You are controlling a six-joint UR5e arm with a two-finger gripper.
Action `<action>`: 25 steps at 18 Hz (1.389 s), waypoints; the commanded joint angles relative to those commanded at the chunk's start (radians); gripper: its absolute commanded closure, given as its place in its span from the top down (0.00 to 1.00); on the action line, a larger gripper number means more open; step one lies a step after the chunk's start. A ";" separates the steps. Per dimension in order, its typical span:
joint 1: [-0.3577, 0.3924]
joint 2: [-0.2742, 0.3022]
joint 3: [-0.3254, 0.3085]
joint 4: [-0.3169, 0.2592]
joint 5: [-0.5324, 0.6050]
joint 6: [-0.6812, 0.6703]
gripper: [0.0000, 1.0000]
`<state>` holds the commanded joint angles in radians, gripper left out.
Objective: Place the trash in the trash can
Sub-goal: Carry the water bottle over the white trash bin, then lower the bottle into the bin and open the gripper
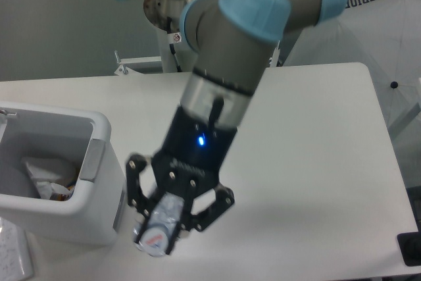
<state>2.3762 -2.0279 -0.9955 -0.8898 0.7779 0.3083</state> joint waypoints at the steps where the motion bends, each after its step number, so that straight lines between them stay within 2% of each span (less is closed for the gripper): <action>1: -0.003 0.002 0.000 0.002 -0.018 0.000 0.01; 5: -0.011 0.051 -0.005 0.011 -0.144 -0.006 0.02; 9: -0.021 0.116 -0.093 0.018 -0.224 0.005 0.02; 14: -0.093 0.127 -0.167 0.089 -0.229 0.005 0.02; 21: -0.150 0.127 -0.228 0.109 -0.229 0.028 0.03; 25: -0.150 0.129 -0.302 0.109 -0.227 0.100 0.06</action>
<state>2.2258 -1.8991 -1.2975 -0.7808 0.5507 0.4079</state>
